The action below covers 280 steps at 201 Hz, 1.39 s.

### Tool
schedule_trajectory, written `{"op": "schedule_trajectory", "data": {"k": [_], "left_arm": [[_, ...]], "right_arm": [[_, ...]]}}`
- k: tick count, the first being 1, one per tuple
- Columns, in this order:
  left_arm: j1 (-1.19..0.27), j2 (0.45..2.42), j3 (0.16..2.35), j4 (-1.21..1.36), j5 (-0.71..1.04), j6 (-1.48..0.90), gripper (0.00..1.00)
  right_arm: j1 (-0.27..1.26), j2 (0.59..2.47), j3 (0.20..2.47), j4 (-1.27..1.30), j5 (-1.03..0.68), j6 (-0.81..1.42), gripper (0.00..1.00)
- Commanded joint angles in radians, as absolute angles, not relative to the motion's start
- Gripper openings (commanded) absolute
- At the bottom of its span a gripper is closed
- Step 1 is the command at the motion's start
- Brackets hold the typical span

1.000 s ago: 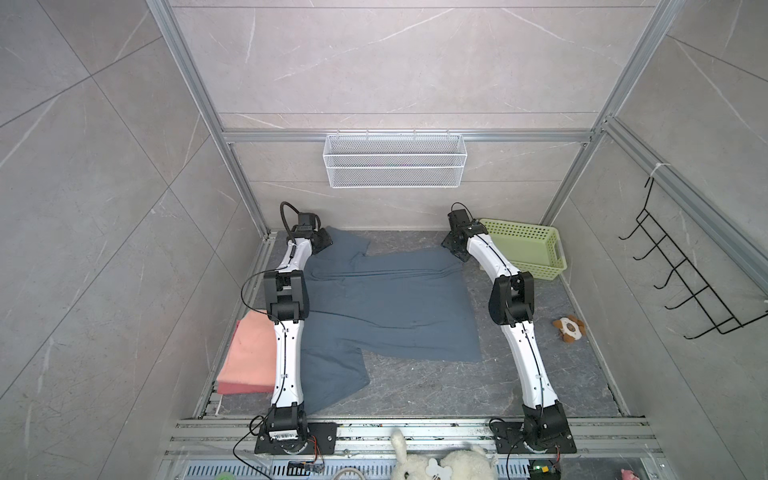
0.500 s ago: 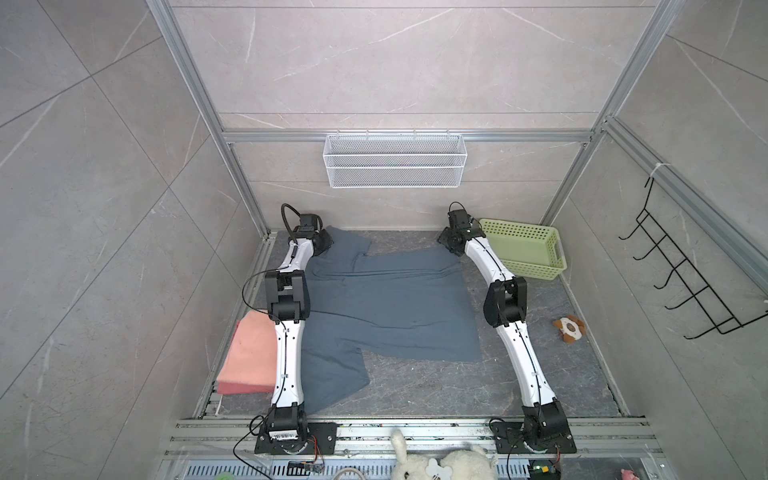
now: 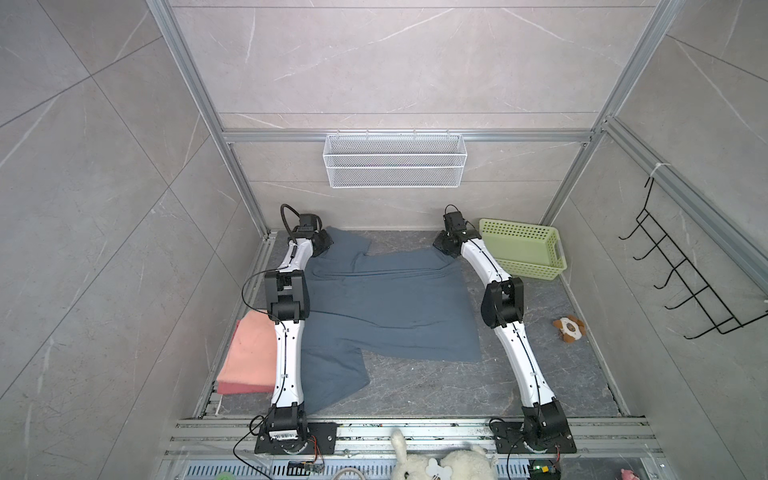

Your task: Fold and stack the t-shirts

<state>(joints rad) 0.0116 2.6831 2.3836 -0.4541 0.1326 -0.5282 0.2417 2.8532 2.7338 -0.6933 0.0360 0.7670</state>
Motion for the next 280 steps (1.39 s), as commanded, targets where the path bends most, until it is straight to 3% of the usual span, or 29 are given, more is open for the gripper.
{"op": "schedule_trajectory", "data": {"k": [1,110,184,280], "left_arm": [[0.02,2.659,2.37,-0.512,0.175,-0.547,0.0],[0.08,2.34,2.143,-0.216,0.294,-0.592,0.0],[0.094,2.228,2.037,-0.23,0.318,-0.512,0.0],[0.101,2.16,1.869,-0.305,0.262,-0.406,0.0]], "right_arm": [[0.236,2.829,2.723,-0.706,0.044,0.79,0.0],[0.229,2.524,2.533,-0.554,0.069,0.746,0.0],[0.226,2.426,2.409,-0.549,0.066,0.691,0.0],[0.216,2.442,2.339,-0.596,0.033,0.653,0.0]]}}
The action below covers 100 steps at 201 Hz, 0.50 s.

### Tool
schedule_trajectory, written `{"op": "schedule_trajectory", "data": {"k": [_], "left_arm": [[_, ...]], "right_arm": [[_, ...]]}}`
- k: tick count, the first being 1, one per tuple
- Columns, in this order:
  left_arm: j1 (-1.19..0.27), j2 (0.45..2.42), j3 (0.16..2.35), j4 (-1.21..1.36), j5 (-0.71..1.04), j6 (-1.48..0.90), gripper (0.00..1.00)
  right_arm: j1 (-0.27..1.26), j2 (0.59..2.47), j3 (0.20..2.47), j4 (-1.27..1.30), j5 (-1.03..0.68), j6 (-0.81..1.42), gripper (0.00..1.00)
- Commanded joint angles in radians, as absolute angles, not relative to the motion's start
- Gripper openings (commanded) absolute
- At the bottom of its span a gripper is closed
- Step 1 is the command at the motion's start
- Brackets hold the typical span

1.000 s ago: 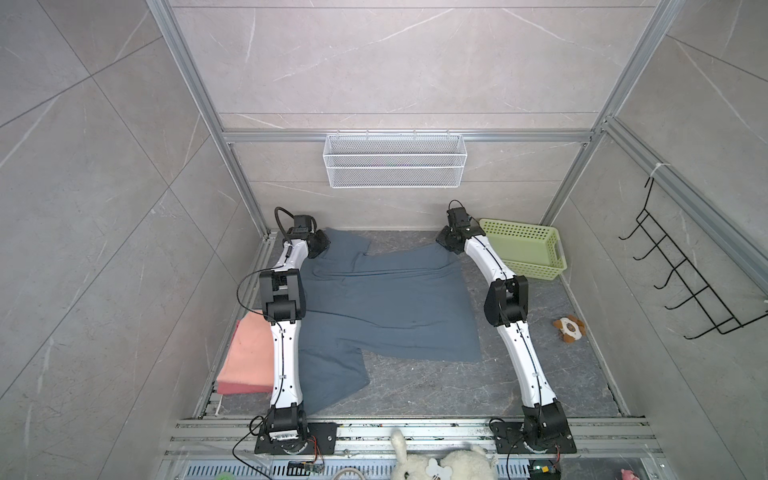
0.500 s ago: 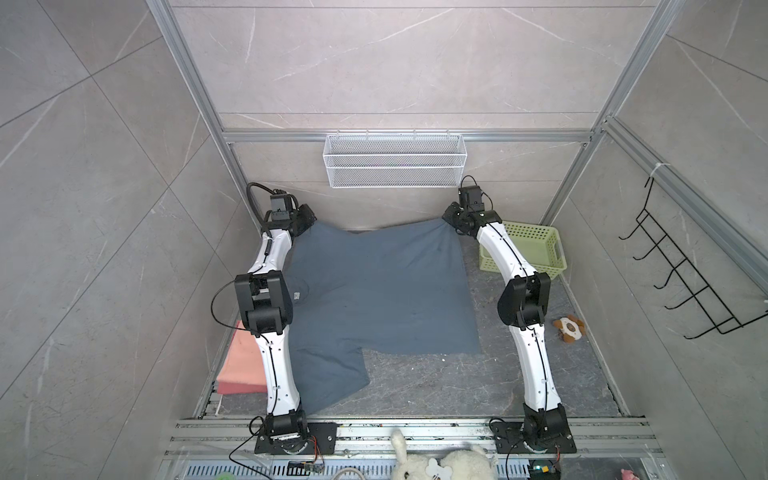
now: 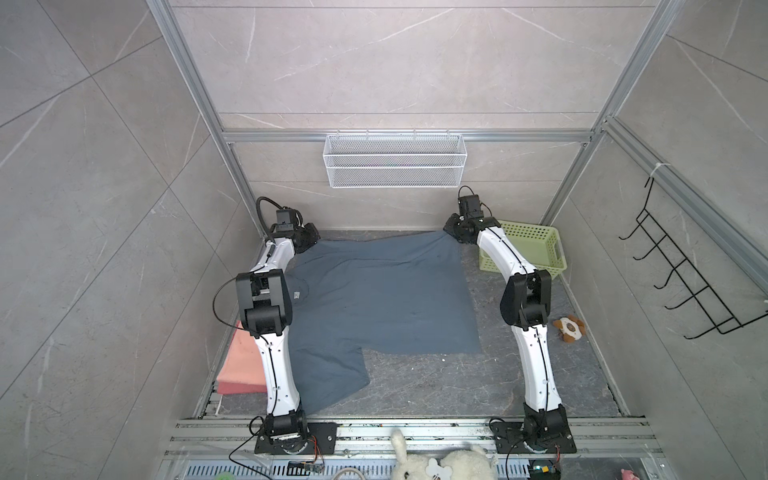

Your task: Fold and stack the t-shirts

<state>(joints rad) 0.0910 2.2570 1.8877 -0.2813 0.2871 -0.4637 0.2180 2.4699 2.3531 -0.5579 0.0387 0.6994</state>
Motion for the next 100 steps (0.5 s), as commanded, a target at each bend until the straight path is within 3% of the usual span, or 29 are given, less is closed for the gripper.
{"op": "schedule_trajectory", "data": {"k": [1,100], "left_arm": [[0.1,2.158,1.868,-0.306,0.26,-0.404,0.0],[0.117,1.95,1.609,-0.3,0.131,-0.353,0.0]], "right_arm": [[0.216,2.442,2.338,-0.597,0.034,0.651,0.0],[0.213,2.311,2.042,-0.519,0.05,0.643,0.0]]}}
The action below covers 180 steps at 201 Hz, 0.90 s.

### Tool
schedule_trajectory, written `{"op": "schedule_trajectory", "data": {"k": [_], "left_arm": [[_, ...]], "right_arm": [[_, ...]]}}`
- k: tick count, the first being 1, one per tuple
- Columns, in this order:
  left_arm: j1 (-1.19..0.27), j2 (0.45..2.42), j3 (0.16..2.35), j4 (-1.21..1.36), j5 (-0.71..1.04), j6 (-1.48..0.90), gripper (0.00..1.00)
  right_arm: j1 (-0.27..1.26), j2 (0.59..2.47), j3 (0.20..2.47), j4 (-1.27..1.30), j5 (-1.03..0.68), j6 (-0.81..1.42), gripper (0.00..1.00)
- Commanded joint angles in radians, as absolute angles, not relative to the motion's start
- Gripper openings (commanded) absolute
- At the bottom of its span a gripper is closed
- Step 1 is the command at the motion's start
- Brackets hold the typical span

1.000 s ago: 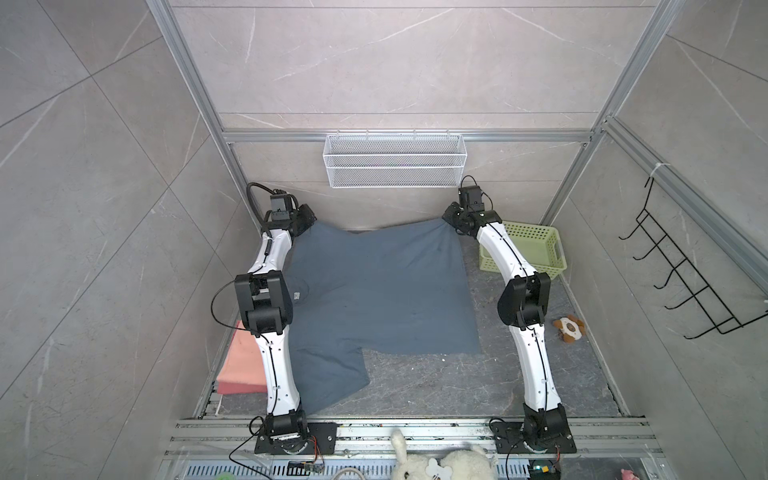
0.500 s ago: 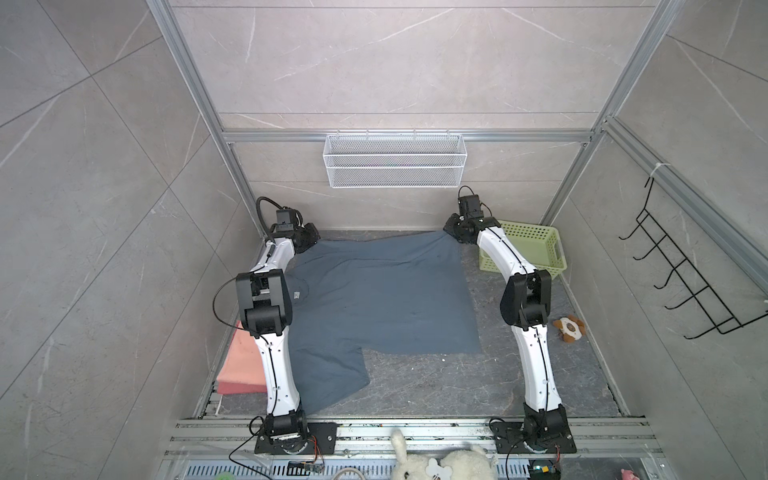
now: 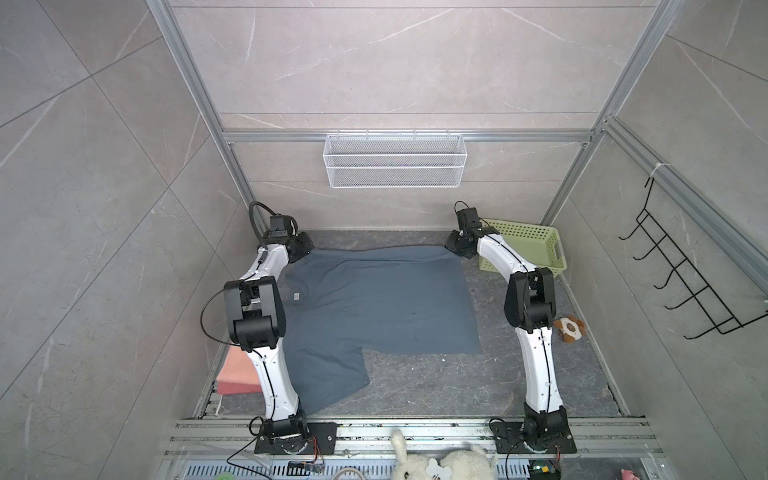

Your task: Fold and stack the t-shirts

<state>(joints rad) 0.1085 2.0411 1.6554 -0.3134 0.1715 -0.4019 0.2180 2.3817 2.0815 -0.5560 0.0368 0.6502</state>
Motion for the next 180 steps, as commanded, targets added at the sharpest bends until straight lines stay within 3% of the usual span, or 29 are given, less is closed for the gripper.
{"op": "schedule_trajectory", "data": {"k": [1,180], "left_arm": [[0.117,1.949,1.606,-0.3,0.13,-0.352,0.0],[0.12,1.833,1.36,-0.299,0.06,-0.398,0.0]], "right_arm": [[0.213,2.31,2.042,-0.52,0.05,0.643,0.0],[0.218,2.269,1.829,-0.457,0.042,0.713,0.0]]}}
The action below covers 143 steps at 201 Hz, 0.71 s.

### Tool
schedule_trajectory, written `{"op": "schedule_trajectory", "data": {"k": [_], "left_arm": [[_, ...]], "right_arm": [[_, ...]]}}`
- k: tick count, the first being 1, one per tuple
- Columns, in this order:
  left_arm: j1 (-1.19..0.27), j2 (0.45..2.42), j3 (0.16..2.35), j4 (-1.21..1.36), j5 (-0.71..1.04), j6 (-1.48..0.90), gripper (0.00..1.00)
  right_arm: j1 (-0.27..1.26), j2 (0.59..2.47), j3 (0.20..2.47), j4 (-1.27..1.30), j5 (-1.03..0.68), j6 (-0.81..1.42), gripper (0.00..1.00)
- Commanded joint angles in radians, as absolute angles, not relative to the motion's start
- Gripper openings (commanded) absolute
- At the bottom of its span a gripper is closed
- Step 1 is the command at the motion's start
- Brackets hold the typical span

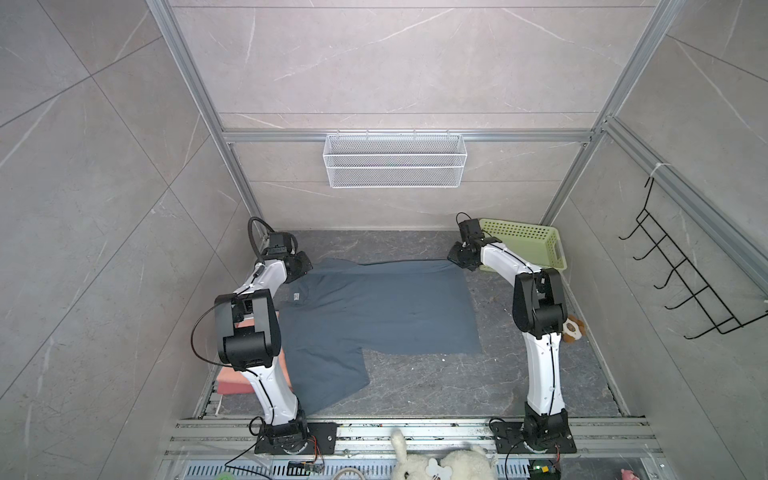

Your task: Fold and stack the t-shirts

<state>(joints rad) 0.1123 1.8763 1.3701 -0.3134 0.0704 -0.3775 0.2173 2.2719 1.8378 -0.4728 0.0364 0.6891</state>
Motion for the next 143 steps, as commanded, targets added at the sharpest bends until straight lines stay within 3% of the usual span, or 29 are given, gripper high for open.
{"op": "schedule_trajectory", "data": {"k": [1,60,74,91,99,118,143], "left_arm": [[0.121,1.834,1.359,-0.3,0.06,-0.399,0.0],[0.121,1.812,1.309,-0.307,0.035,-0.413,0.0],[0.121,1.803,1.3,-0.312,0.021,-0.414,0.0],[0.121,1.789,1.288,-0.326,0.004,-0.421,0.01],[0.121,1.778,1.272,-0.323,-0.003,-0.425,0.02],[0.122,1.754,1.238,-0.319,-0.023,-0.435,0.16],[0.122,1.756,1.237,-0.328,-0.017,-0.44,0.33]], "right_arm": [[0.218,2.27,1.829,-0.457,0.042,0.713,0.0],[0.235,2.229,1.782,-0.47,0.036,0.729,0.02],[0.257,2.18,1.729,-0.452,0.056,0.718,0.12],[0.277,2.116,1.654,-0.442,0.114,0.722,0.16],[0.282,2.085,1.614,-0.452,0.166,0.743,0.27],[0.282,2.004,1.504,-0.437,0.281,0.81,0.51],[0.279,1.966,1.468,-0.399,0.322,0.825,0.57]]}}
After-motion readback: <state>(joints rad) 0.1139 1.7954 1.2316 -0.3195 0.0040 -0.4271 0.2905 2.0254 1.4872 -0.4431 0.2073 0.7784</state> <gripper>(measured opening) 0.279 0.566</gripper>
